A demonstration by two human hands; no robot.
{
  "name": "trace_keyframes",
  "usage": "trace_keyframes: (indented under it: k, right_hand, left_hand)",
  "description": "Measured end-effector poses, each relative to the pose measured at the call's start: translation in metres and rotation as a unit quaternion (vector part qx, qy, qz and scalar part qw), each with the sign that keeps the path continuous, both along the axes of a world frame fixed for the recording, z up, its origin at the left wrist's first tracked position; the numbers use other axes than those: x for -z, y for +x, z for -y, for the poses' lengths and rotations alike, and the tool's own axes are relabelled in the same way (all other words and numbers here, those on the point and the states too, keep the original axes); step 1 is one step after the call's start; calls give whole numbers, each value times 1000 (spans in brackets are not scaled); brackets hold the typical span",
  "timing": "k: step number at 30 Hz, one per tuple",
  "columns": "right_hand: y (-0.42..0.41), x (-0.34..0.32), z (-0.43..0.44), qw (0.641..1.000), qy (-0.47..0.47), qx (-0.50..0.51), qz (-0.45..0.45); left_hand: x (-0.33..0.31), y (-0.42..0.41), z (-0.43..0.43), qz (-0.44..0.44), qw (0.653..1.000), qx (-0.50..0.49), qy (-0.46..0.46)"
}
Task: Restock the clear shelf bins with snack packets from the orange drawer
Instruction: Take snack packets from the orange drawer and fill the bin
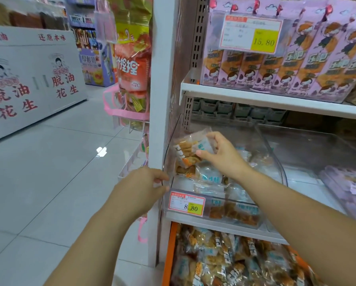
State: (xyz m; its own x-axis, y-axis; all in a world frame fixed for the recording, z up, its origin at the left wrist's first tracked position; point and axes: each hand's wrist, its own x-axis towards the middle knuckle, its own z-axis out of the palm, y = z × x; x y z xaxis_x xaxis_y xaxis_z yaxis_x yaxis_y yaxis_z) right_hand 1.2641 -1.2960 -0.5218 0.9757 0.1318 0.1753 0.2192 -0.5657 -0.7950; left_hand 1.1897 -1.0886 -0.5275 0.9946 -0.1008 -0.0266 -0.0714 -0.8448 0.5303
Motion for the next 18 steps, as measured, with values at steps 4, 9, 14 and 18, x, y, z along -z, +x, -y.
trace_keyframes:
  k: [4, 9, 14, 18]
  right_hand:
    - [13, 6, 7, 995, -87, -41, -10]
    - [27, -11, -1, 941, -311, -132, -1]
    - [40, -11, -32, 890, -431, -145, -38]
    - [47, 9, -47, 862, -488, -130, -37]
  left_hand:
    - [3, 7, -1, 3, 1000, 2, -12]
    - [7, 9, 1, 4, 1000, -5, -17]
    - [7, 8, 4, 19, 1000, -1, -10]
    - [5, 8, 5, 21, 1000, 0, -16]
